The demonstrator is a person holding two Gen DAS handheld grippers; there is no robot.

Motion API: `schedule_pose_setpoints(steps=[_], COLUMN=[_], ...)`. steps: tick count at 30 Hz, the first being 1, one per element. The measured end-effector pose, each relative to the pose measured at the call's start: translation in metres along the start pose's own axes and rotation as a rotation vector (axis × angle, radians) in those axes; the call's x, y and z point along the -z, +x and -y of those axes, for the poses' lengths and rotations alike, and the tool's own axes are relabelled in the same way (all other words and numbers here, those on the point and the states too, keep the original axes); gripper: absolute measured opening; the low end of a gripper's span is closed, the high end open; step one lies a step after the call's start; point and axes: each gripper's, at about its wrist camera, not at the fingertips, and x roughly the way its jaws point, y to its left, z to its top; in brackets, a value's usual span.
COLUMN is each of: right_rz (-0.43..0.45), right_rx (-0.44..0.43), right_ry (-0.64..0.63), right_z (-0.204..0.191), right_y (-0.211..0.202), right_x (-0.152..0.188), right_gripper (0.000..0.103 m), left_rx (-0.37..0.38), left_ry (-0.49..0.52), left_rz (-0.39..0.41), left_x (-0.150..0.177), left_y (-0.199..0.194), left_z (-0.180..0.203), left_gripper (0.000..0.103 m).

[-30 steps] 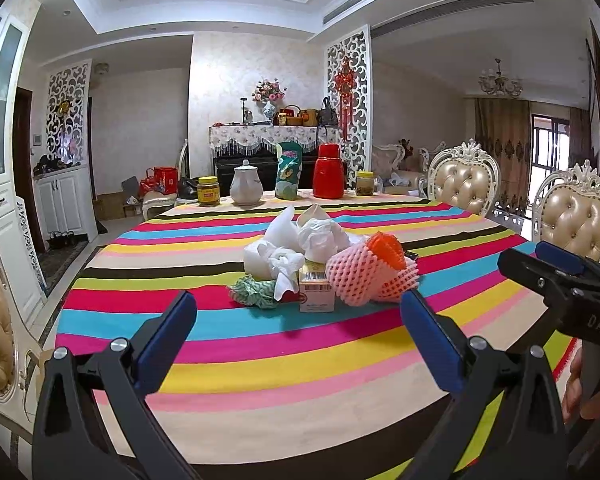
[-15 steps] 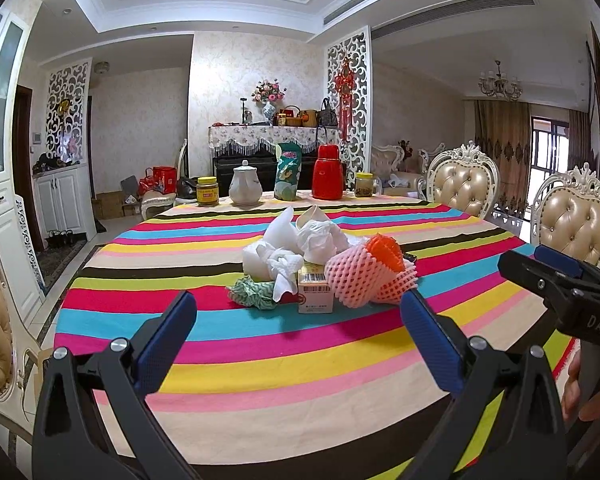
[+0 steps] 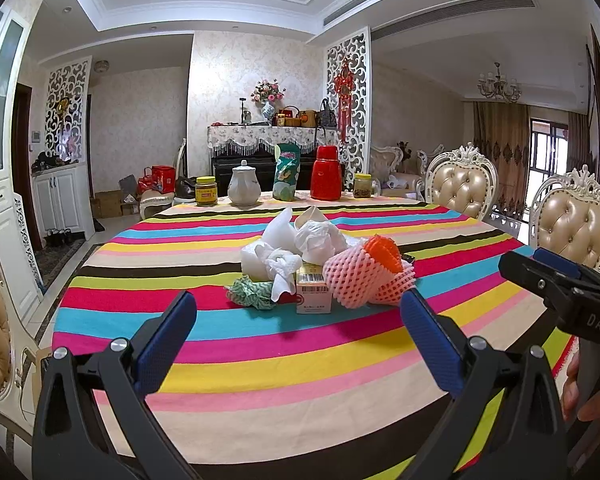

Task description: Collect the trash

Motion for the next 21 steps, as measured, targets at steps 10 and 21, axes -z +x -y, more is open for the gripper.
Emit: schedule_pose_setpoints(steps=[10,21], right_rz=[0.028,0.013], right_rx=[0.005,0.004], right_ry=[-0.028,-0.032], right_z=[0.0003,-0.0028], right_y=[-0.0015,0.0010], right_x=[0.0017,0.0058], right_gripper=[0.096,0.096], left_rx=[-0.003,0.000], left_ry=[0.019,0.016], left_rz=[0.021,0.041], left_x=[0.0016,0.0046], left_y=[-0.0006,0.0029], left_z=[0.0023,0.0018], left_gripper=[0.099,0.099])
